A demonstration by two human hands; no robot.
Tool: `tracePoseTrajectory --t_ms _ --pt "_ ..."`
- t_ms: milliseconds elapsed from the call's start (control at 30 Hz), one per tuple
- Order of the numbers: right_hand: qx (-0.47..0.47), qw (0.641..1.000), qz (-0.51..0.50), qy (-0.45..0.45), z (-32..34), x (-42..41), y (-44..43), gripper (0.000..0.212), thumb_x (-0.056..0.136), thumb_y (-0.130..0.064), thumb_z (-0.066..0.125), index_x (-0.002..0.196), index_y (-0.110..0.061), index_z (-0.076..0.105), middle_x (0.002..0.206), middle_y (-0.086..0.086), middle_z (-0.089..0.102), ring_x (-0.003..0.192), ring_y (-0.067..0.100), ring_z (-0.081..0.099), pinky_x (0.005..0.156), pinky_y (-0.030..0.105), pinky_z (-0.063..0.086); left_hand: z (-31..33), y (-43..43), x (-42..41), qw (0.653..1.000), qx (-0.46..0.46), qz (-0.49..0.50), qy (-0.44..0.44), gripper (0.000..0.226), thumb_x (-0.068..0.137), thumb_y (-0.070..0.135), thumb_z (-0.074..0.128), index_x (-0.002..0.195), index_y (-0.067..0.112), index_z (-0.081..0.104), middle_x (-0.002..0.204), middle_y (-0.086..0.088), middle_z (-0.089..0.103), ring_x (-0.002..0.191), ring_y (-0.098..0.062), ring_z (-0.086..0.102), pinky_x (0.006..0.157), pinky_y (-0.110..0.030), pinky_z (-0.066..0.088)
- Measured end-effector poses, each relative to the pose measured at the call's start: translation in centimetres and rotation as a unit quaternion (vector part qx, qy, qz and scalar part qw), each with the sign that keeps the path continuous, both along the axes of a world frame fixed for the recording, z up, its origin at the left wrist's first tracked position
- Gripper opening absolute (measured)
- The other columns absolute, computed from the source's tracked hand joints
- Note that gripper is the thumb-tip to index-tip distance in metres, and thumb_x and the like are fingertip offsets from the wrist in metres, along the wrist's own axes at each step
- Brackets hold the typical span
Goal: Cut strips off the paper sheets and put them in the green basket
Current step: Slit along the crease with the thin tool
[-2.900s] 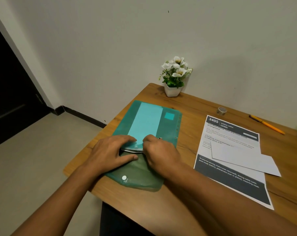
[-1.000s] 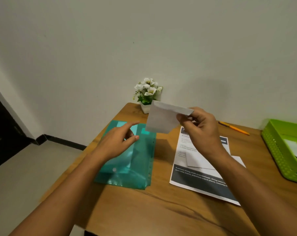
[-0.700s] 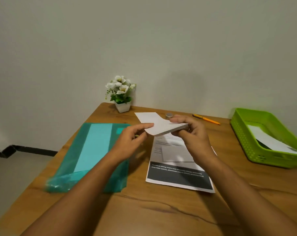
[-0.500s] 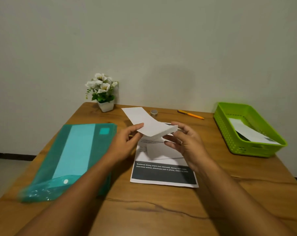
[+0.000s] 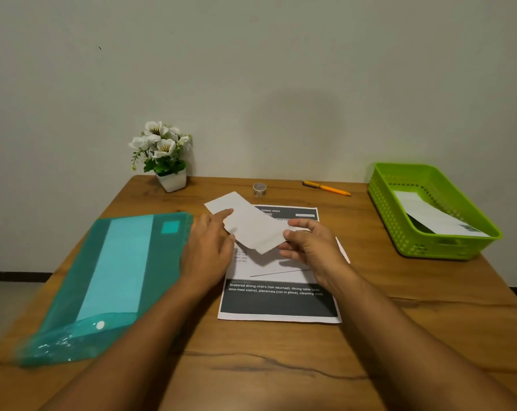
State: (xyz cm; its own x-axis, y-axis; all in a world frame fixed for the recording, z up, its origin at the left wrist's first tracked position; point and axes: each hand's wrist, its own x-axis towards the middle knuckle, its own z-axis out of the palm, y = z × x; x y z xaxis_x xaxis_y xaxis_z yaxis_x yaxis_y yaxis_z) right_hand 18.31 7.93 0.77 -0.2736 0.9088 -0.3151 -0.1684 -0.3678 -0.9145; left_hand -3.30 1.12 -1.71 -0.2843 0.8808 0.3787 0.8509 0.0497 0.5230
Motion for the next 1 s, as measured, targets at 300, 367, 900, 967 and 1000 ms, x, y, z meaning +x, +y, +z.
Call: tracePoseTrajectory --t_ms 300,367,900,967,1000 --pt "-0.009 0.995 0.066 -0.068 -0.1 -1.2 0.7 0.024 0.103 -0.004 0.058 0.126 -0.008 0.054 0.067 0.017 0.071 0.05 0.026 0.061 0.045 0.031 0.053 -0.9 -0.3 2.9 0.979 -0.033 -0.153 0.132 0.044 0.091 0.051 0.065 0.129 0.029 0.055 0.12 0.01 0.064 0.109 -0.013 0.055 0.081 -0.033 0.047" --pt "0.016 0.991 0.076 -0.111 -0.3 -0.8 0.9 0.026 0.102 -0.006 0.06 0.126 -0.011 0.053 0.074 0.019 0.072 0.056 0.03 0.063 0.05 0.034 0.054 -1.3 0.2 3.0 0.984 -0.03 -0.126 0.122 0.028 0.093 0.038 0.065 0.119 0.027 0.063 0.109 0.008 0.068 0.103 -0.018 0.06 0.075 -0.036 0.048" --pt "0.333 0.638 0.332 -0.609 0.8 3.1 3.8 0.085 0.079 -0.061 0.079 0.152 -0.035 0.043 0.155 -0.005 0.045 0.14 0.023 0.042 0.111 0.047 0.041 -2.5 0.2 3.6 0.988 -0.014 -0.091 0.123 0.034 0.104 0.036 0.047 0.102 0.019 0.076 0.099 0.007 0.072 0.093 -0.015 0.059 0.07 -0.037 0.05" --pt "0.336 0.623 0.333 -0.623 1.2 3.1 3.6 0.085 0.079 -0.062 0.079 0.151 -0.035 0.044 0.151 -0.004 0.047 0.137 0.023 0.044 0.11 0.046 0.041 -2.5 0.3 3.6 0.989 -0.009 -0.086 0.119 0.032 0.103 0.035 0.048 0.1 0.019 0.076 0.099 0.007 0.072 0.093 -0.015 0.06 0.071 -0.038 0.051" --pt "0.334 0.617 0.333 -0.63 1.3 3.1 3.6 0.086 0.078 -0.064 0.079 0.151 -0.035 0.043 0.15 -0.003 0.048 0.136 0.024 0.045 0.109 0.046 0.041 -2.5 0.2 3.6 0.989 -0.007 -0.086 0.118 0.031 0.103 0.035 0.048 0.1 0.02 0.076 0.098 0.007 0.072 0.092 -0.015 0.06 0.071 -0.038 0.05"
